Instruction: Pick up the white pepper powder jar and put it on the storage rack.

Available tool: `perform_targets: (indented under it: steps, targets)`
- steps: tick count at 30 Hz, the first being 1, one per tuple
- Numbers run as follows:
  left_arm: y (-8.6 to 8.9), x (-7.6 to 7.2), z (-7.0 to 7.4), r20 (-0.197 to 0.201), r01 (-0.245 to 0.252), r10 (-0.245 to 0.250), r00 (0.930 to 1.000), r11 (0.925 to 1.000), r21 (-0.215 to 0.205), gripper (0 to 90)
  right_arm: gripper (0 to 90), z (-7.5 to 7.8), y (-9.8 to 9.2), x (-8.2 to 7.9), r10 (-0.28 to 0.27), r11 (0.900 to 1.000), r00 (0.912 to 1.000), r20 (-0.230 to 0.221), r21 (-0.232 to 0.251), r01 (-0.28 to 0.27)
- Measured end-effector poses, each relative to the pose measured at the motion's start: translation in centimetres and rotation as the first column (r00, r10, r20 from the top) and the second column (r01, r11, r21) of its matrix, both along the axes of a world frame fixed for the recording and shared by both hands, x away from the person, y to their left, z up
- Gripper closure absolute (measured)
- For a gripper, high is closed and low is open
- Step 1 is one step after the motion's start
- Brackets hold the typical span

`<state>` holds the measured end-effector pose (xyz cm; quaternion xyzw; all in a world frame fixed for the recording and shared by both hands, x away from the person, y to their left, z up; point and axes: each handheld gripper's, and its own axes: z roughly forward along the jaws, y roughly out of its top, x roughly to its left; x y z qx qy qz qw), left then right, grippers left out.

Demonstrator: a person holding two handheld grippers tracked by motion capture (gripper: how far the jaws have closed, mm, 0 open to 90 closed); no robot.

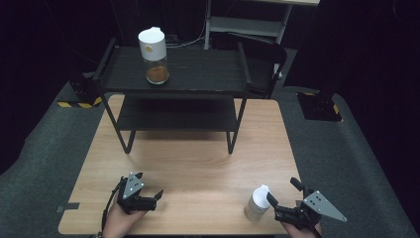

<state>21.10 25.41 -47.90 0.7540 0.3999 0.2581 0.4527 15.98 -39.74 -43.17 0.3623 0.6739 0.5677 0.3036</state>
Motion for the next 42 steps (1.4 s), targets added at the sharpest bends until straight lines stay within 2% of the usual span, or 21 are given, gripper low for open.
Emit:
perform_targets:
  steps: [10,18,29,34,42]
  targets:
    - [-0.1,0.0,0.0,0.001,0.003,-0.003,1.0000,1.0000,0.005,0.4,1.4,-0.2,0.8,0.5,0.084,0.996,0.9965,-0.004,-0.012,-0.084]
    - [-0.1,0.0,0.0,0.004,0.002,-0.002,1.0000,1.0000,0.009,0.4,2.6,-0.6,1.0,1.0,0.126,0.992,0.9919,-0.014,-0.018,-0.127]
    - [-0.1,0.0,0.0,0.005,0.004,-0.004,1.0000,1.0000,0.009,0.4,6.7,-1.5,0.2,1.9,0.187,0.982,0.9820,-0.027,-0.013,-0.187]
    - [-0.1,0.0,0.0,0.004,0.003,-0.003,1.0000,1.0000,0.009,0.5,8.4,-2.0,0.0,2.2,0.198,0.980,0.9791,-0.046,-0.009,-0.199]
    - [0.0,0.0,0.0,0.003,0.004,-0.004,1.0000,1.0000,0.005,0.6,12.3,-2.7,-0.3,2.8,0.228,0.973,0.9692,-0.094,-0.011,-0.230]
